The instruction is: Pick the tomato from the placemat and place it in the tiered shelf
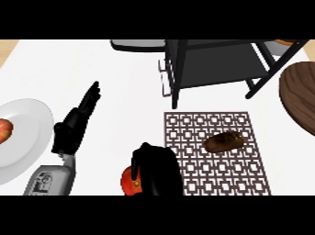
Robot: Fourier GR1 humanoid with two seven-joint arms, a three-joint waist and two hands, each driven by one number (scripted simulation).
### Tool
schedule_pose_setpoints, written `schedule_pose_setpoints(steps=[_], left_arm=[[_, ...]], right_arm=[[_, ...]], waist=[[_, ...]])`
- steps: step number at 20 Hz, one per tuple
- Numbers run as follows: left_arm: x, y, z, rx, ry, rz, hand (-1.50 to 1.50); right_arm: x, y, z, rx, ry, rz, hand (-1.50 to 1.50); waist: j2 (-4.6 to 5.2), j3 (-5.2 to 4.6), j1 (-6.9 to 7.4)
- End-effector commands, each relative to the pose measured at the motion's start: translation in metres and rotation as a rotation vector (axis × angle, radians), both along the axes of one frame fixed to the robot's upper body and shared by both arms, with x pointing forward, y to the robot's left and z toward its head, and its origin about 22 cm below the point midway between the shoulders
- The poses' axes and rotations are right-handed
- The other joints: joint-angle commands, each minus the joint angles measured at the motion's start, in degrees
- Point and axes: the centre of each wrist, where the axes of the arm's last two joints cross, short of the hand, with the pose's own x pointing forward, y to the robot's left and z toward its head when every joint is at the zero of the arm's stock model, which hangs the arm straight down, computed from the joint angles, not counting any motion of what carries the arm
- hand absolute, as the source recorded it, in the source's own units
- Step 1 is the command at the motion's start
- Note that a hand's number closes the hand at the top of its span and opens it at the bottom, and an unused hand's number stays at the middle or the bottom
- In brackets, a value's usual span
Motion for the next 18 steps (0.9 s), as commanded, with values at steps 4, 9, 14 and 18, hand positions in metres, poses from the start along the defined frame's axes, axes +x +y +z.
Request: schedule_pose_setpoints(steps=[4, 9, 14, 18], left_arm=[[0.009, 0.003, -0.006, -0.002, 0.009, 0.028, 0.00], [0.011, -0.001, 0.002, -0.002, 0.009, 0.030, 0.00], [0.006, 0.019, 0.003, 0.009, 0.007, 0.024, 0.00], [0.003, 0.005, -0.004, 0.003, -0.005, 0.029, 0.00]], right_arm=[[-0.012, 0.014, 0.055, 0.272, -0.181, -0.065, 1.50], [-0.030, 0.006, 0.098, 0.326, -0.259, -0.127, 1.50], [-0.015, 0.004, 0.129, 0.232, -0.400, -0.240, 1.50], [0.002, -0.004, 0.152, 0.240, -0.493, -0.321, 1.50]], waist=[[-0.10, -0.06, -0.73], [-0.59, -0.09, -1.37], [-0.70, -0.15, -1.63], [-0.47, -0.11, -1.72]])
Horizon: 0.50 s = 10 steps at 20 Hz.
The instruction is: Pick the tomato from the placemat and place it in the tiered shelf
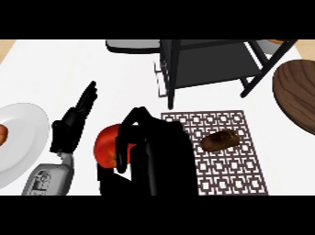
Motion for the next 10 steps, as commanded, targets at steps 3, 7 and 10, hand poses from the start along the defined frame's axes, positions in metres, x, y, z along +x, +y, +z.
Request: schedule_pose_setpoints(steps=[3, 7, 10], left_arm=[[-0.013, -0.002, -0.010, -0.006, 0.007, 0.004, 0.00], [-0.006, 0.000, 0.007, 0.010, -0.014, 0.003, 0.00], [0.002, -0.006, 0.005, -0.002, -0.016, 0.011, 0.00]], right_arm=[[0.006, -0.006, 0.039, 0.044, -0.014, -0.255, 1.50], [0.023, -0.002, 0.071, -0.006, -0.054, -0.304, 1.50], [0.040, -0.014, 0.086, 0.033, -0.061, -0.326, 1.50]], waist=[[-0.01, 0.01, -0.10], [0.02, 0.00, 0.56], [0.32, 0.03, 0.02]])
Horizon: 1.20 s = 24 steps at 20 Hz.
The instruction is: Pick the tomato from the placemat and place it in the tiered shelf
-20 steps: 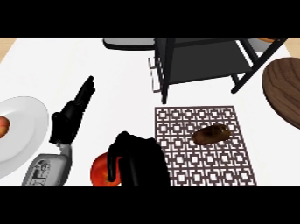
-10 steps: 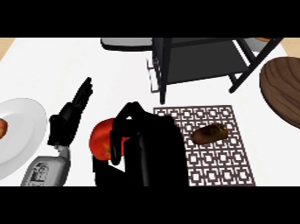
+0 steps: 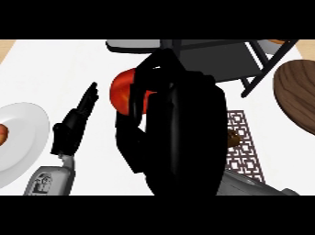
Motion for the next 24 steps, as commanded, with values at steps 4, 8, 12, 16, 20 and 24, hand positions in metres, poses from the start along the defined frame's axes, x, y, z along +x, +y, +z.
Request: schedule_pose_setpoints(steps=[4, 8, 12, 16, 20, 24], left_arm=[[0.006, -0.005, 0.005, 0.009, 0.014, -0.019, 0.00], [0.011, 0.002, -0.004, 0.006, -0.008, -0.006, 0.00], [0.006, 0.000, 0.002, -0.004, 0.008, -0.001, 0.00], [0.010, 0.011, 0.012, 0.010, -0.007, -0.005, 0.00], [-0.006, 0.003, 0.005, 0.006, 0.011, 0.010, 0.00], [-0.002, 0.011, 0.002, 0.012, -0.016, -0.001, 0.00]], right_arm=[[0.024, 0.001, 0.046, 0.036, 0.075, -0.201, 1.50], [0.033, 0.000, 0.056, 0.040, 0.037, -0.246, 1.50], [0.050, -0.020, 0.059, 0.023, 0.007, -0.254, 1.50], [0.074, -0.026, 0.083, -0.038, 0.004, -0.247, 1.50], [0.082, -0.035, 0.069, -0.096, -0.050, -0.287, 1.50], [0.119, -0.044, 0.043, -0.122, -0.023, -0.335, 1.50]], waist=[[0.20, 0.02, 0.23], [0.34, 0.01, -0.01], [0.32, 0.07, 0.01], [0.38, 0.06, 0.28], [0.31, 0.08, 0.30], [0.52, 0.07, 0.57]])
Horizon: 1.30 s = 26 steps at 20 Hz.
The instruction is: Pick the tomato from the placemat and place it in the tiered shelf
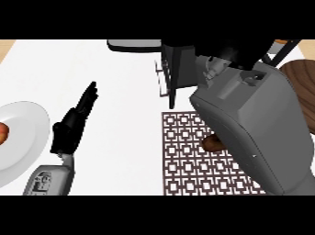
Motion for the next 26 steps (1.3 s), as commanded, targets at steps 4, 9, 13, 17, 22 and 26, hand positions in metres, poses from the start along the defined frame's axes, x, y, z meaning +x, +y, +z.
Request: schedule_pose_setpoints(steps=[4, 9, 13, 17, 22, 26], left_arm=[[-0.004, 0.002, 0.002, -0.005, 0.000, -0.002, 0.00], [-0.007, 0.002, 0.004, 0.007, 0.002, -0.010, 0.00], [0.003, -0.005, 0.004, 0.006, 0.007, -0.004, 0.00], [0.007, -0.005, 0.012, -0.007, -0.003, -0.007, 0.00], [0.003, -0.004, 0.001, -0.024, 0.016, -0.036, 0.00], [-0.001, -0.003, 0.003, 0.013, -0.006, 0.002, 0.00]], right_arm=[[0.049, -0.015, -0.021, -0.134, -0.049, -0.037, 1.50], [0.068, -0.007, -0.051, -0.105, -0.058, -0.022, 1.50], [0.060, -0.019, -0.029, 0.197, -0.180, 0.082, 1.50], [0.088, -0.051, -0.055, 0.206, -0.185, 0.087, 1.50], [0.107, -0.059, -0.052, 0.198, -0.197, 0.082, 1.50], [0.112, -0.073, -0.052, 0.201, -0.173, 0.107, 1.50]], waist=[[0.21, 0.01, 0.50], [0.17, 0.02, 0.47], [0.47, 0.08, 0.51], [0.30, 0.06, 0.52], [0.22, 0.02, 0.41], [0.09, 0.03, 0.13]])
